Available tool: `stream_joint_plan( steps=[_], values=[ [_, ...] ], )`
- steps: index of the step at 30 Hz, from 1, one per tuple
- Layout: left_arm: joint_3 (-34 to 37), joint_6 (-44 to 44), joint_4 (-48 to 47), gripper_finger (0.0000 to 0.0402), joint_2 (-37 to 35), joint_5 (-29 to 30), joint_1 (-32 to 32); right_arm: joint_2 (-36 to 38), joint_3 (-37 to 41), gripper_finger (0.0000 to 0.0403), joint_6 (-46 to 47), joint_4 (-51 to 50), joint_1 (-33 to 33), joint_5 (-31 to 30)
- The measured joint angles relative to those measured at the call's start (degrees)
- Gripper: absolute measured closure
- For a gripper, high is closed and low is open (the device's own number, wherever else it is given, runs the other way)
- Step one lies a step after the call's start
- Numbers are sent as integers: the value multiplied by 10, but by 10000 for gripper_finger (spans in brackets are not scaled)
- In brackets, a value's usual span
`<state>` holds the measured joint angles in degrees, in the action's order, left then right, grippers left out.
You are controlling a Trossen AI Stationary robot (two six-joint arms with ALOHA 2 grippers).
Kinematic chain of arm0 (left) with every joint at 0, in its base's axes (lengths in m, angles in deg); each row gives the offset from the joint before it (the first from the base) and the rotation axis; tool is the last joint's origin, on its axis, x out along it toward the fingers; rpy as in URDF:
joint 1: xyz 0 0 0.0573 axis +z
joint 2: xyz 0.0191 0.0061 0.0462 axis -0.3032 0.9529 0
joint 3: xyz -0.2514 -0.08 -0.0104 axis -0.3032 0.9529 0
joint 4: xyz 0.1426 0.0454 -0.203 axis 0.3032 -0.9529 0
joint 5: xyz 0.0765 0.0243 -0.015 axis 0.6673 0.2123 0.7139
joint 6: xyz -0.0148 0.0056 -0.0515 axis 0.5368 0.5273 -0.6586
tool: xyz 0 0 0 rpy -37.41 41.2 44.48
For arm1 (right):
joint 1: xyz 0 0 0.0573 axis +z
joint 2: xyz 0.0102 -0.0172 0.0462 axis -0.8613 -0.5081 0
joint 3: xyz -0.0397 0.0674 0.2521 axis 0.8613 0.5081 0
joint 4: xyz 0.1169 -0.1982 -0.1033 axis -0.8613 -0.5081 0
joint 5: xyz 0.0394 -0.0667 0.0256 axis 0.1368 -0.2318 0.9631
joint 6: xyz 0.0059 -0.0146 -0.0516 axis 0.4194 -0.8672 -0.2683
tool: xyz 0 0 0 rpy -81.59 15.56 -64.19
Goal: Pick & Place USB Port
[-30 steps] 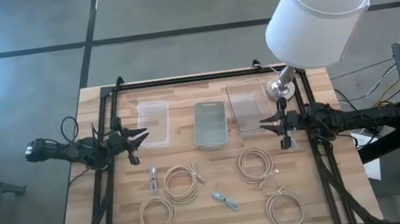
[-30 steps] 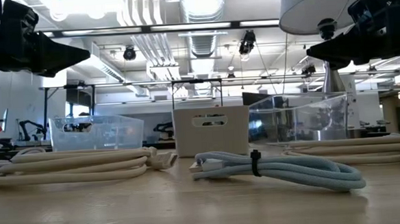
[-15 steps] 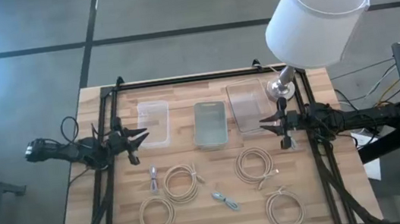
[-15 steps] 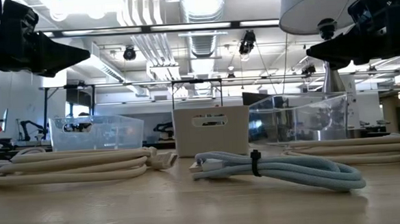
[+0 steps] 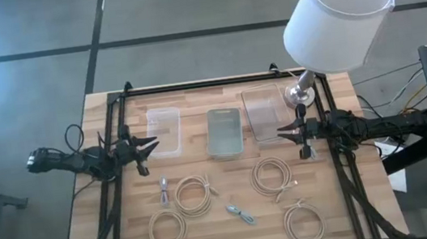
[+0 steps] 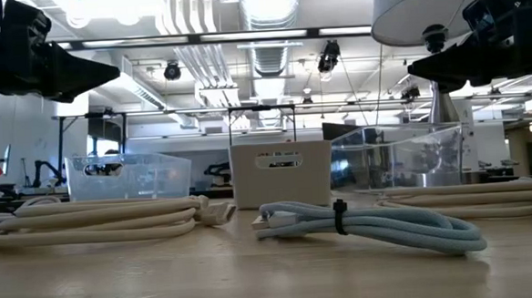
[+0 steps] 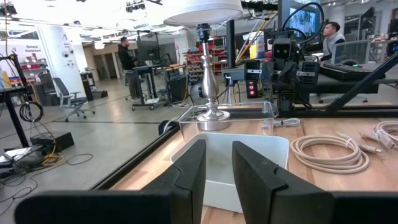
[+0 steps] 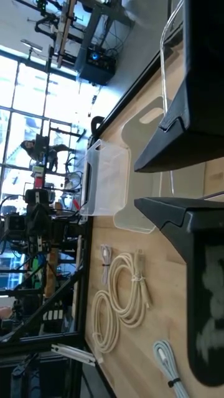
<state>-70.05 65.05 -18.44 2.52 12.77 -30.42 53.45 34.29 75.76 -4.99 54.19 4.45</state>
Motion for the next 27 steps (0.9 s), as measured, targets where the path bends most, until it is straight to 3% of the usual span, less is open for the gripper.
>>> stream_joint_plan(
  steps=[13, 27],
  values=[
    [0, 0, 0, 321, 0, 0, 0, 0, 0, 314, 0, 0, 0, 0],
    [0, 0, 0, 321, 0, 0, 0, 0, 0, 335, 0, 0, 0, 0]
  ],
)
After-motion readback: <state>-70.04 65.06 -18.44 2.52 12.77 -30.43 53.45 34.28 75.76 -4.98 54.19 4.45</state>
